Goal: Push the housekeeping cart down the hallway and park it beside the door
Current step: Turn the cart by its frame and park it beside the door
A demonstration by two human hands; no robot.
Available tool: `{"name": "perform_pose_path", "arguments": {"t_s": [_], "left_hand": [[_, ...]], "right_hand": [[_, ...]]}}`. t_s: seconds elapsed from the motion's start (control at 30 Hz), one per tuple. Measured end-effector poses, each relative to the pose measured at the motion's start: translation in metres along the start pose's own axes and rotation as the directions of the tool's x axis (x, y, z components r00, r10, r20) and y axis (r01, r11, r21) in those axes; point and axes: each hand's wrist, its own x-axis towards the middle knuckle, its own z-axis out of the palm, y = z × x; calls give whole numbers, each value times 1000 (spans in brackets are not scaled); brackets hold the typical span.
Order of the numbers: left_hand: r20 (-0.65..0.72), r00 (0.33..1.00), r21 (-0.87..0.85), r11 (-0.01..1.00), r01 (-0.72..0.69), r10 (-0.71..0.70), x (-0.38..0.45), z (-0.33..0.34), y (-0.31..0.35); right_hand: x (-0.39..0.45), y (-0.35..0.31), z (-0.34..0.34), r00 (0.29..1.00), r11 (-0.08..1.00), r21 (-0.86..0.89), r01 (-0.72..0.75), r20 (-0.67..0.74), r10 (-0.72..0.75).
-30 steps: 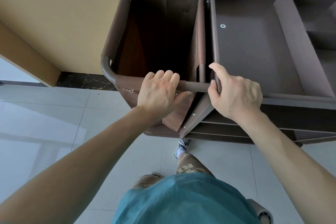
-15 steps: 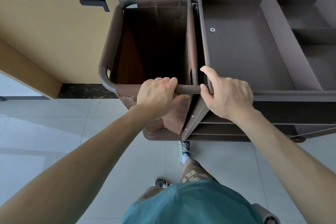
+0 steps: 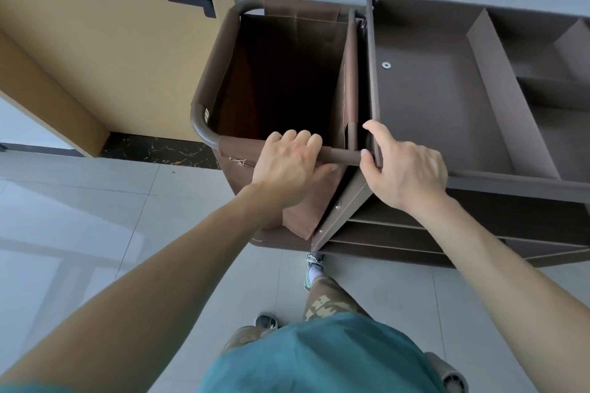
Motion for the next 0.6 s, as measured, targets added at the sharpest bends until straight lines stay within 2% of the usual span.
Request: {"name": "perform_pose_path", "arguments": {"t_s": [0.23,0.6], "left_hand": [[34,999,-8,1000,21,-21,-2,0,4],[140,984,110,989,94,-109,-1,-6,14]], "right_hand": [[-2,1,3,1000,1000,8,-7,-26,7],[-4,6,-1,996,992,85,89,17,-91]]}}
